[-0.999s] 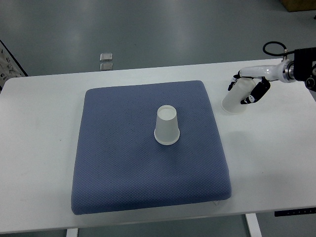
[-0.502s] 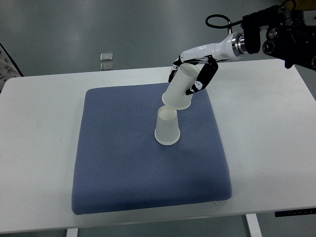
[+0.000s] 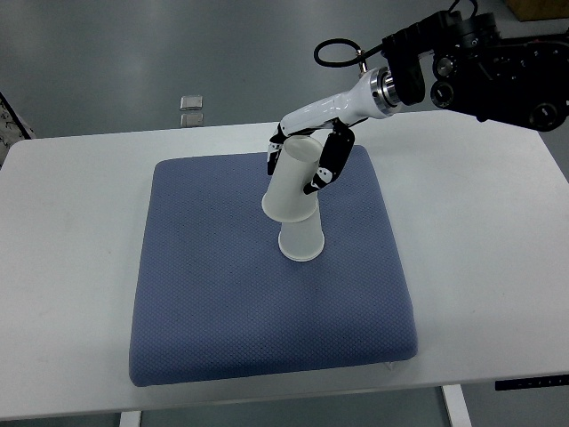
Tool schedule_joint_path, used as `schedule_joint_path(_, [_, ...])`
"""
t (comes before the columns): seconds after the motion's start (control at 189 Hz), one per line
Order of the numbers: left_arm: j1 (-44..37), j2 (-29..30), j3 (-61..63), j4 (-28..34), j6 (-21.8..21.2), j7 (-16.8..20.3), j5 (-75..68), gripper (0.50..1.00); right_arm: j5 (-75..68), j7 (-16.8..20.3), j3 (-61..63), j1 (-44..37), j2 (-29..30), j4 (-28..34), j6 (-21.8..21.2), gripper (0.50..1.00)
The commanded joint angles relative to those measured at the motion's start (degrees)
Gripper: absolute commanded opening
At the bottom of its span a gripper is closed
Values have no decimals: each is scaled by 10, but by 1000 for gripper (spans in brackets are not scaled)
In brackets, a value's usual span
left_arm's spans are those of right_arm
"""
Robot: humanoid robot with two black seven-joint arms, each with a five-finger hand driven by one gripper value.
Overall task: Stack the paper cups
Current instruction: 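Carry the held cup over the inverted cup and lower it on top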
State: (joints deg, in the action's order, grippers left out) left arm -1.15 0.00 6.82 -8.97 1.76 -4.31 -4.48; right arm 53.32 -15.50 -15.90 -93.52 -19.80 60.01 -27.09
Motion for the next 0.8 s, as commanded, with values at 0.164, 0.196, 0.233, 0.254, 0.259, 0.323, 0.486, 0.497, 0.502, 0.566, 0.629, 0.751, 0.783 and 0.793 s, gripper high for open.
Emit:
schedule_joint_path(0.164, [0,0,0,0,0,0,0,1000,14,1,-19,6,14,-28,7,668])
schedule_joint_path(0.196, [0,0,0,0,0,0,0,1000,18,1,-23,8,14,-30,8,668])
schedule_joint_path(0.233, [0,0,0,0,0,0,0,1000,19,1,-26,9,14,-31,10,668])
schedule_joint_path(0.254, [0,0,0,0,0,0,0,1000,19,0,-26,8,13,-31,10,668])
schedule_joint_path(0.259, [0,0,0,0,0,0,0,1000,19,0,-26,8,13,-31,10,668])
schedule_joint_path(0.323, [0,0,0,0,0,0,0,1000,20,0,-26,5,11,-31,9,668])
schedule_joint_path(0.486, [0,0,0,0,0,0,0,1000,19,-1,-29,-5,3,-30,5,670])
schedule_joint_path(0.497, [0,0,0,0,0,0,0,1000,19,-1,-29,-6,3,-30,5,670])
schedule_joint_path(0.502, [0,0,0,0,0,0,0,1000,19,-1,-29,-6,3,-30,5,670])
schedule_joint_path(0.566, [0,0,0,0,0,0,0,1000,19,-1,-29,-9,2,-30,4,672])
schedule_joint_path(0.629, [0,0,0,0,0,0,0,1000,19,-1,-30,-8,3,-30,4,672])
schedule_joint_path(0.751, [0,0,0,0,0,0,0,1000,20,-1,-30,-6,5,-30,3,672])
schedule_joint_path(0.783, [0,0,0,0,0,0,0,1000,20,-1,-31,-5,5,-30,3,672])
schedule_joint_path(0.793, [0,0,0,0,0,0,0,1000,20,-1,-31,-5,5,-30,4,672])
